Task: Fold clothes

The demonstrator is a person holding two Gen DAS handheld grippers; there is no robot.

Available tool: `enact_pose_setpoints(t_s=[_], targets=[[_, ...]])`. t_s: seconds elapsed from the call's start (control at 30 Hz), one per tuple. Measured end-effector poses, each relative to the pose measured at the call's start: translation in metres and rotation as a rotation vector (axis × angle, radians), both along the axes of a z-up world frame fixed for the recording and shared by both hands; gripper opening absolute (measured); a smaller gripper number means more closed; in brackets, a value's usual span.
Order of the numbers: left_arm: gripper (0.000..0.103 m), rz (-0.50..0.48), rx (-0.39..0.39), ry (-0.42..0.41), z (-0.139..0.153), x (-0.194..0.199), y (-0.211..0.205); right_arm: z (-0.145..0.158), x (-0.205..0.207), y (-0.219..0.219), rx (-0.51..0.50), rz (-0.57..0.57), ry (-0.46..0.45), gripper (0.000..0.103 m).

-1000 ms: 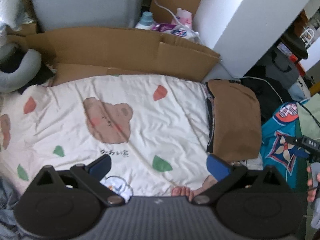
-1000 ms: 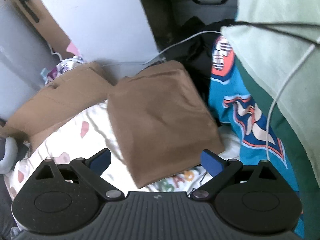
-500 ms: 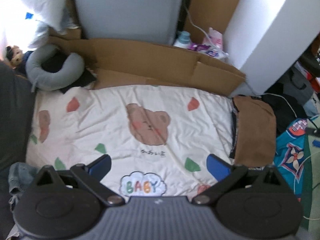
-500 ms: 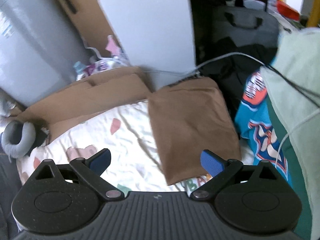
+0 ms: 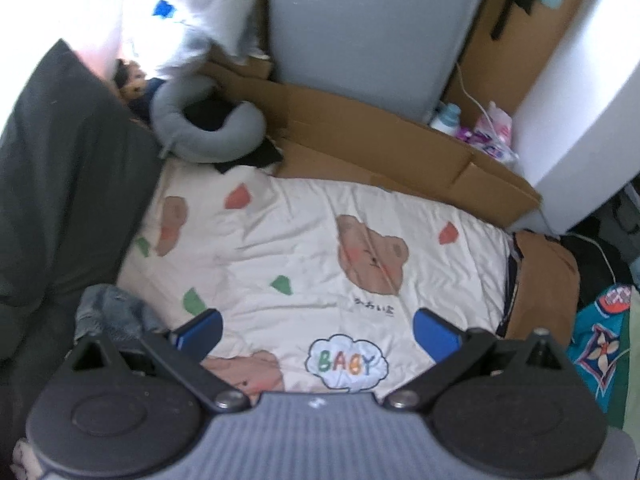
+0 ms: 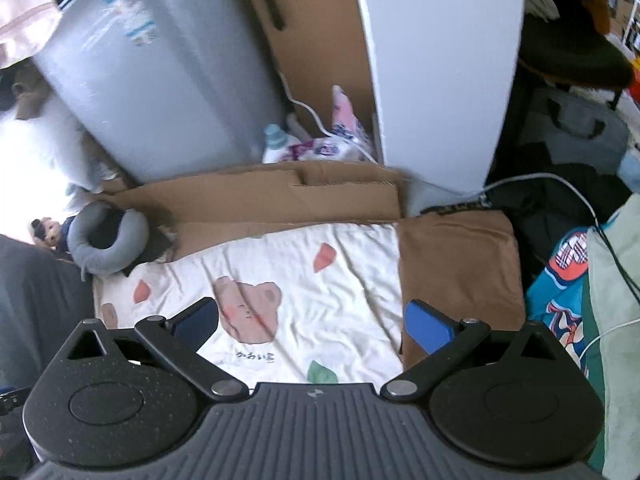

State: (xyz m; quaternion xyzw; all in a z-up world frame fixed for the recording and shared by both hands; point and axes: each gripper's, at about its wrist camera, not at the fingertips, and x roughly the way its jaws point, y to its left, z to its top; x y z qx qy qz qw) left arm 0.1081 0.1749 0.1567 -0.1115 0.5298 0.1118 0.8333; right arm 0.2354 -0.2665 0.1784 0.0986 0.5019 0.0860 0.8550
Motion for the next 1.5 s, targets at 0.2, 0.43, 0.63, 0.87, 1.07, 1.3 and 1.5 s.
enact_pose_setpoints(t_s=[0.2, 0.43, 0.63, 0.87, 1.07, 1.3, 1.5], targets=[[0.102, 0.027, 0.020, -0.042, 0.018, -0.036, 0.012, 0.026, -0.027, 0.034, 0.040, 0.033, -0.011, 0.102], [0.103, 0.053, 0.015, -0.066, 0.021, -0.076, 0.013, 0.022, -0.063, 0.068, 0.030, 0.101, -0.005, 0.102], [0.103, 0.147, 0.051, -0.086, 0.007, -0.110, 0.008, -0.011, -0.088, 0.090, 0.028, 0.172, -0.010, 0.102], [0.103, 0.175, 0.050, -0.106, -0.014, -0.131, -0.017, -0.051, -0.119, 0.116, 0.038, 0.275, -0.024, 0.102], [0.103, 0.169, 0.070, -0.112, -0.031, -0.137, -0.039, -0.076, -0.140, 0.122, 0.036, 0.312, -0.029, 0.102], [0.103, 0.188, 0.050, -0.100, -0.056, -0.138, -0.051, -0.095, -0.156, 0.114, 0.021, 0.301, -0.023, 0.102], [0.103, 0.191, 0.050, -0.103, -0.068, -0.140, -0.066, -0.100, -0.172, 0.111, -0.009, 0.302, -0.041, 0.102]])
